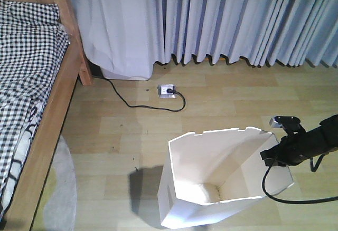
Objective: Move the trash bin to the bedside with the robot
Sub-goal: 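Carry the bin with the right gripper up beside the bed frame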
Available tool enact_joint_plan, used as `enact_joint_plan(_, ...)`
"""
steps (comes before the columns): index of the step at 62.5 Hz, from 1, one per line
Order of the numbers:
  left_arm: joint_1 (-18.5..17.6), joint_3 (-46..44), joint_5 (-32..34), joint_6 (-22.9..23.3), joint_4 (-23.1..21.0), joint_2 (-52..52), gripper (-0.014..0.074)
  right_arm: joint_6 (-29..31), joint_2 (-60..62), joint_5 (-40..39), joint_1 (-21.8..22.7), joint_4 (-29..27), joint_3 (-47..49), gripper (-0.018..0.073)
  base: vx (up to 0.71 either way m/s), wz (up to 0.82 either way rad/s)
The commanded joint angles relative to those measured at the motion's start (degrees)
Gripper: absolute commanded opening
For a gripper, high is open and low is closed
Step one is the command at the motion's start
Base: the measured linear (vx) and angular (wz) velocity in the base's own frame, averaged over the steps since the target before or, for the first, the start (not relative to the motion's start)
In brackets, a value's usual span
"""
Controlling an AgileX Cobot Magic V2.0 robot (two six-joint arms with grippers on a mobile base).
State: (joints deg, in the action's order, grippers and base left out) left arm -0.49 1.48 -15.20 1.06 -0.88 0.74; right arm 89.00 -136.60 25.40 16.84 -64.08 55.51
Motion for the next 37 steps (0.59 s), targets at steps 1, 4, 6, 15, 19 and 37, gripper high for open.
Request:
enact_joint_plan(1, -0.3, 1.1, 4.0, 0.3, -0.2, 0.8, -0.0006, -0.9, 4.3, 10.5, 0.2, -2.5, 0.6, -0.0005, 0.2, -0.01)
enact_joint_plan(4, -0.3, 1.1, 4.0, 0.3, -0.2, 0.8, -0.0006, -0.9, 4.3, 10.5, 0.2, -2.5, 0.6, -0.0005, 0.19, 0.0)
enact_joint_plan(6, -0.3, 1.1, 4.0, 0.3, -0.2, 0.8, -0.0006, -0.9, 4.3, 10.5, 0.2, -2.5, 0.6, -0.0005, 0.19, 0.0)
enact_joint_plan(15, -0.3, 1.1, 4.0, 0.3, -0.2, 0.8, -0.0006, -0.9, 4.3, 10.5, 0.2, -2.5, 0.6, -0.0005, 0.18, 0.01)
enact_joint_plan(19, -0.3, 1.1, 4.0, 0.3, -0.2, 0.8, -0.0006, -0.9, 4.3, 10.5, 0.2, -2.5, 0.6, -0.0005, 0.17, 0.01)
enact_joint_plan(37, -0.3, 1.1, 4.0, 0.3, -0.2, 0.8, -0.0006, -0.9, 4.3, 10.5, 0.2, -2.5, 0.6, -0.0005, 0.18, 0.03)
